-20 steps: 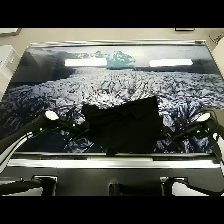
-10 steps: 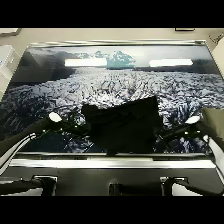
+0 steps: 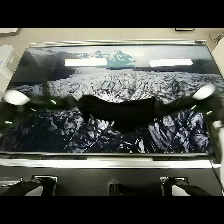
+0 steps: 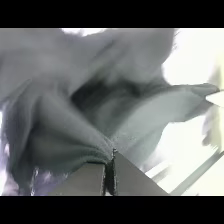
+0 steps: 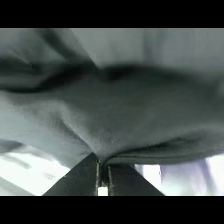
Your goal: Fold the clothes and pants, and hang the long-sleeved shirts on hangers.
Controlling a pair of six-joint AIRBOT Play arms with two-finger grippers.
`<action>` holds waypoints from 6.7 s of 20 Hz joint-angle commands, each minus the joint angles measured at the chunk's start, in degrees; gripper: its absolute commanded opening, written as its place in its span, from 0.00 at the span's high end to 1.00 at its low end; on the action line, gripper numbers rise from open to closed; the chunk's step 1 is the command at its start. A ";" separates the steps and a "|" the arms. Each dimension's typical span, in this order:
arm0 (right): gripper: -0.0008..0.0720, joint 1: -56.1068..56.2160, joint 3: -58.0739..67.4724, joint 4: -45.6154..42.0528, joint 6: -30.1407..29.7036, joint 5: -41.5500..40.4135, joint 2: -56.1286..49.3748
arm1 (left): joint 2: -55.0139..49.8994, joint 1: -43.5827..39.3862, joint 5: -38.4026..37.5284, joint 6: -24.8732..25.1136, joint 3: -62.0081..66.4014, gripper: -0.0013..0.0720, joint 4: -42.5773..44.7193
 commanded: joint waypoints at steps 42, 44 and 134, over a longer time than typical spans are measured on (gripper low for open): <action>0.12 -11.56 29.27 -5.22 9.60 15.47 -22.97 | -27.04 19.63 -18.78 -6.97 18.67 0.18 7.58; 0.13 -14.86 29.05 -20.33 9.53 22.58 -21.18 | -24.85 24.22 -25.42 -8.79 18.38 0.18 23.56; 0.94 -4.76 16.61 21.18 6.84 -28.81 -30.18 | -25.24 15.87 19.65 -3.41 9.77 0.95 9.42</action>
